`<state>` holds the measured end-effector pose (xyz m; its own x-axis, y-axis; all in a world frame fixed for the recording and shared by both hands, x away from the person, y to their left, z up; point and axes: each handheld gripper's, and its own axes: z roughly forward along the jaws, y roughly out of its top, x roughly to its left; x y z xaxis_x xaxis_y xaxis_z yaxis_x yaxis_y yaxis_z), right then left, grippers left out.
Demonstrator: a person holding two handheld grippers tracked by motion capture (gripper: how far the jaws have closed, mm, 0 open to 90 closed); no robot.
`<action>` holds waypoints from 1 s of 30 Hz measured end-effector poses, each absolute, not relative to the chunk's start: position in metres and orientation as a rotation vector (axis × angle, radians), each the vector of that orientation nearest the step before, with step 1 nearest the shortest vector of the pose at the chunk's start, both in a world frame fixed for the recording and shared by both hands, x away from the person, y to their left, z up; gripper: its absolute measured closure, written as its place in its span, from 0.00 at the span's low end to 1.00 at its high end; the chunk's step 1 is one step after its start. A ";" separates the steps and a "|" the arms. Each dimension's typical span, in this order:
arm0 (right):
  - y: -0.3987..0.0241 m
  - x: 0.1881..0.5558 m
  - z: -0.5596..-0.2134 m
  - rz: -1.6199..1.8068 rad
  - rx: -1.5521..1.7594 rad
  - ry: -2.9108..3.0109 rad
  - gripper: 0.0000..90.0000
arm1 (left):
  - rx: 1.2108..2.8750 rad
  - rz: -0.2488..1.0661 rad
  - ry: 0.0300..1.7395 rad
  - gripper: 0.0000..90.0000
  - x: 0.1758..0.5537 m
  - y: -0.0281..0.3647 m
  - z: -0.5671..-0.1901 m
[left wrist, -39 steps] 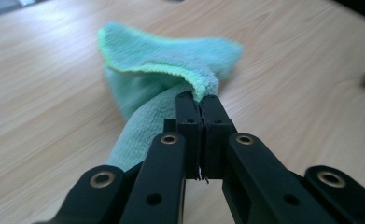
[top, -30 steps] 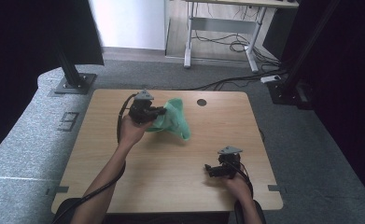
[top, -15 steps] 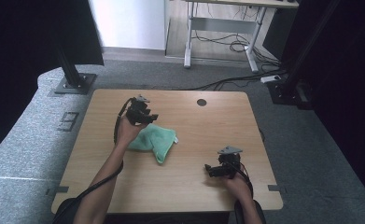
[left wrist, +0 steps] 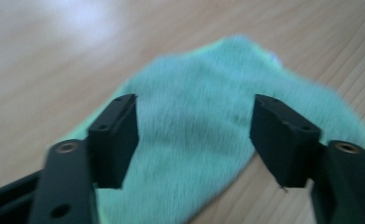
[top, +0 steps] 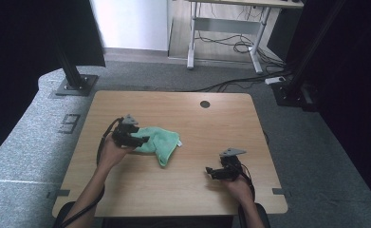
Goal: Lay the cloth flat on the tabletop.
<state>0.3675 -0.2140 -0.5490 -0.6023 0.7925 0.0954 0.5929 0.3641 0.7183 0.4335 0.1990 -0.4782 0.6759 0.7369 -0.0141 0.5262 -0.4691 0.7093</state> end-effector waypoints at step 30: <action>-0.053 0.391 -0.532 1.194 0.956 2.663 0.80 | 2.193 0.413 1.042 0.74 0.419 0.225 -0.538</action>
